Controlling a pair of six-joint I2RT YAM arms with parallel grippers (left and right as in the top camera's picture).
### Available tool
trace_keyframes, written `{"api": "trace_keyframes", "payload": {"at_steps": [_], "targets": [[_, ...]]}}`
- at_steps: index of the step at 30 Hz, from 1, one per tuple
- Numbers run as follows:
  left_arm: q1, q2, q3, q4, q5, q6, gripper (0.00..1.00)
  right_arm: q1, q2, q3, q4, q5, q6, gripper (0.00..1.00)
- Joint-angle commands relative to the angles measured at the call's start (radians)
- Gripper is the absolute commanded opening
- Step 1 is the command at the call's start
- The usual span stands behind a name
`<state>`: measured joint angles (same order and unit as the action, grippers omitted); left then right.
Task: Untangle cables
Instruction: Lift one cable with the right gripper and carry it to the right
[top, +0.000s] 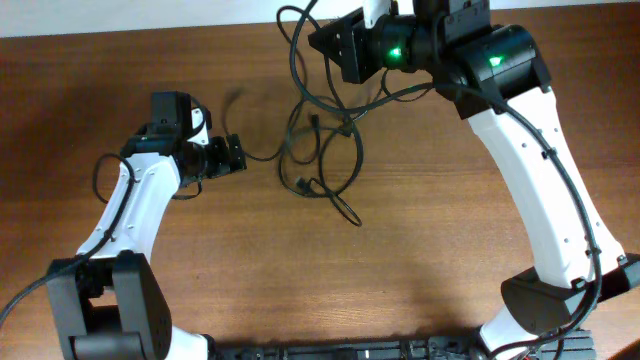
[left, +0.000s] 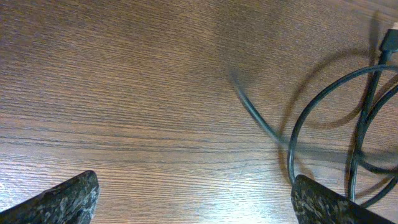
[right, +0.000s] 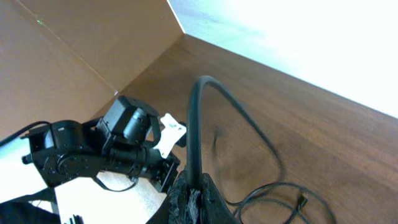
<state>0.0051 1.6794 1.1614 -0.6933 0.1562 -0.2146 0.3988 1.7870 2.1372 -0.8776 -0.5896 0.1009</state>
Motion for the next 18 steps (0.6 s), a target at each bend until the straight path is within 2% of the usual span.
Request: {"api": "trace_keyframes", "payload": {"at_steps": [1,7,9,18], "targets": [[0.002,0.009,0.004,-0.001,-0.004,-0.010,0.99,0.000,-0.010,0.016,0.026,-0.017,0.000,0.04],[0.002,0.009,0.004,-0.001,-0.004,-0.009,0.99,-0.014,-0.019,0.016,0.033,0.179,-0.001,0.04],[0.002,0.010,0.004,-0.001,-0.003,-0.009,0.99,-0.027,-0.027,0.016,0.064,0.308,-0.002,0.04],[0.002,0.009,0.004,-0.001,-0.004,-0.010,0.99,-0.061,-0.193,0.016,0.277,0.766,-0.193,0.04]]}}
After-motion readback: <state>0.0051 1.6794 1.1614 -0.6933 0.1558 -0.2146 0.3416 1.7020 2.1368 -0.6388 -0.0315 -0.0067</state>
